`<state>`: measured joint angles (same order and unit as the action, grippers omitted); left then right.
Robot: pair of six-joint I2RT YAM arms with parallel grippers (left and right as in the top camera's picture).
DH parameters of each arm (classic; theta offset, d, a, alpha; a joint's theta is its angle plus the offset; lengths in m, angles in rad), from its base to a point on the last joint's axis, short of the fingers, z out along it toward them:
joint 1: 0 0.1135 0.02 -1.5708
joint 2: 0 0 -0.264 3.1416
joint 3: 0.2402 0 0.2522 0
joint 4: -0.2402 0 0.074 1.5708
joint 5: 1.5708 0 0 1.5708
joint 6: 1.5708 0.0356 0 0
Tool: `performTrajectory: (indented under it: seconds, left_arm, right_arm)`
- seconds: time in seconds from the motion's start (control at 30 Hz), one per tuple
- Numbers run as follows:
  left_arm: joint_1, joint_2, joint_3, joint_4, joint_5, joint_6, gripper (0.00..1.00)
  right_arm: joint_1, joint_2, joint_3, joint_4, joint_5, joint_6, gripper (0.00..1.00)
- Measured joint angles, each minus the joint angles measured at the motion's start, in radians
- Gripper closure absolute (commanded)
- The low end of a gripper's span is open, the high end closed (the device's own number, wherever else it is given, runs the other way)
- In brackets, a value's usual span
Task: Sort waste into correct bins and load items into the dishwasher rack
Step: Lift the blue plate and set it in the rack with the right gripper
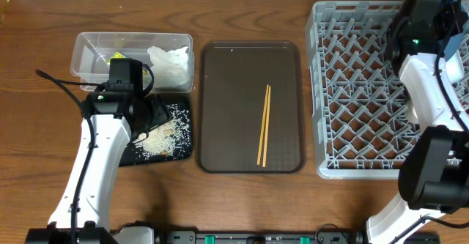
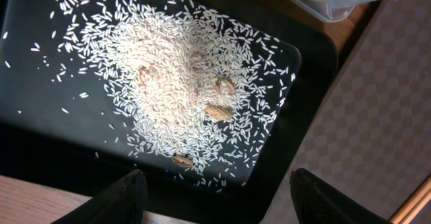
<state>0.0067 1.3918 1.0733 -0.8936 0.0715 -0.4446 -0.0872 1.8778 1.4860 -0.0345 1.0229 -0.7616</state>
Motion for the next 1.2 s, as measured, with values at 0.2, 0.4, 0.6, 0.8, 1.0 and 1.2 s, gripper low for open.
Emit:
performTrajectory:
  seconds: [0.2,0.4,0.6,0.8,1.0,1.2]
  left_arm:
    - [0.000,0.000,0.000,0.000,0.000,0.000,0.29]
    - [0.000,0.000,0.000,0.001,0.000,0.000,0.29]
    - [0.000,0.000,0.000,0.000,0.000,0.000,0.29]
    - [0.000,0.000,0.000,0.000,0.000,0.000,0.29]
    - [0.000,0.000,0.000,0.000,0.000,0.000,0.29]
    - [0.000,0.000,0.000,0.000,0.000,0.000,0.29]
  right_arm:
    - [0.050,0.000,0.002,-0.045,0.042,0.032,0.82]
    - [0.131,0.010,0.002,-0.177,0.023,0.103,0.69]
    - [0.163,0.014,0.000,-0.283,-0.002,0.218,0.56]
    - [0.163,0.013,0.000,-0.298,-0.007,0.263,0.32]
    - [0.165,-0.057,-0.008,-0.313,-0.120,0.268,0.14]
    - [0.219,-0.270,-0.008,-0.425,-0.409,0.302,0.20]
